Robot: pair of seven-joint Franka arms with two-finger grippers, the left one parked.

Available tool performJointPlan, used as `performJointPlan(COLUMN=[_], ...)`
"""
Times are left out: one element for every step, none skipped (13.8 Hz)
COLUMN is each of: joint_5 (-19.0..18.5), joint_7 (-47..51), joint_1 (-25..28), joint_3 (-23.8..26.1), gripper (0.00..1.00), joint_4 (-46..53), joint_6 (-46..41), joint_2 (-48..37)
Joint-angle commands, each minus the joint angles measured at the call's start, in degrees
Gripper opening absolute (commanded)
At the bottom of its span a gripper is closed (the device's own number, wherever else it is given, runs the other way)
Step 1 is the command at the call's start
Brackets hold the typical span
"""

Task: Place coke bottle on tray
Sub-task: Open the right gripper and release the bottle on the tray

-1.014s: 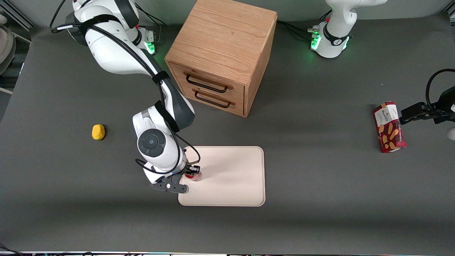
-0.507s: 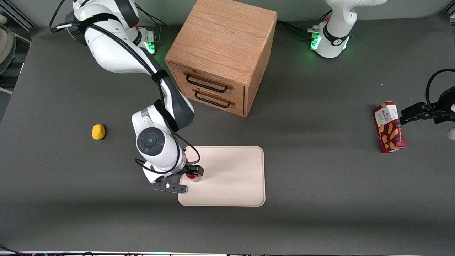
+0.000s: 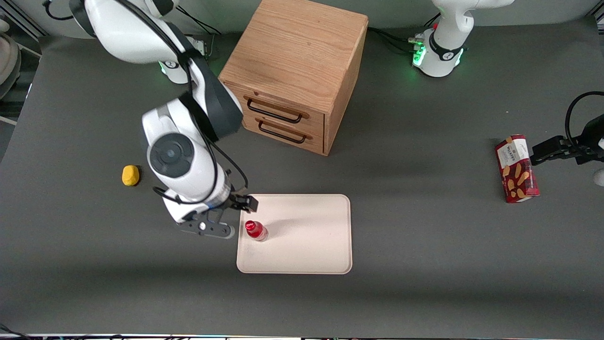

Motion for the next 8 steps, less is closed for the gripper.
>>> performJointPlan(joint_5=[-0.4,-0.4,-0.4,-0.4,-0.3,-0.2,-0.2,-0.2], joint_7=[1.4,1.3,1.0,0.6,0.5,-0.2,-1.8,-4.6], joint_1=[0.1,0.1,-0.1,-0.3,-0.8,-2.1,-4.5,-7.4], joint_3=[0.4,0.6,0.6,0.6,0.6,1.3,2.7,4.1], gripper=[1.00,1.00,1.00,1.00,1.00,1.00,1.00,1.00], joint_4=[-1.5,-1.5,-1.6,-1.6,-1.7,-1.8,-2.9,-5.7], joint_6=[-7.4,-9.8,-12.0,-14.0,-15.8,-17.8,-19.6,-20.0], joint_2=[-6.4,-8.1,-9.6,-11.0,-12.7,-14.0,-15.9,-18.8])
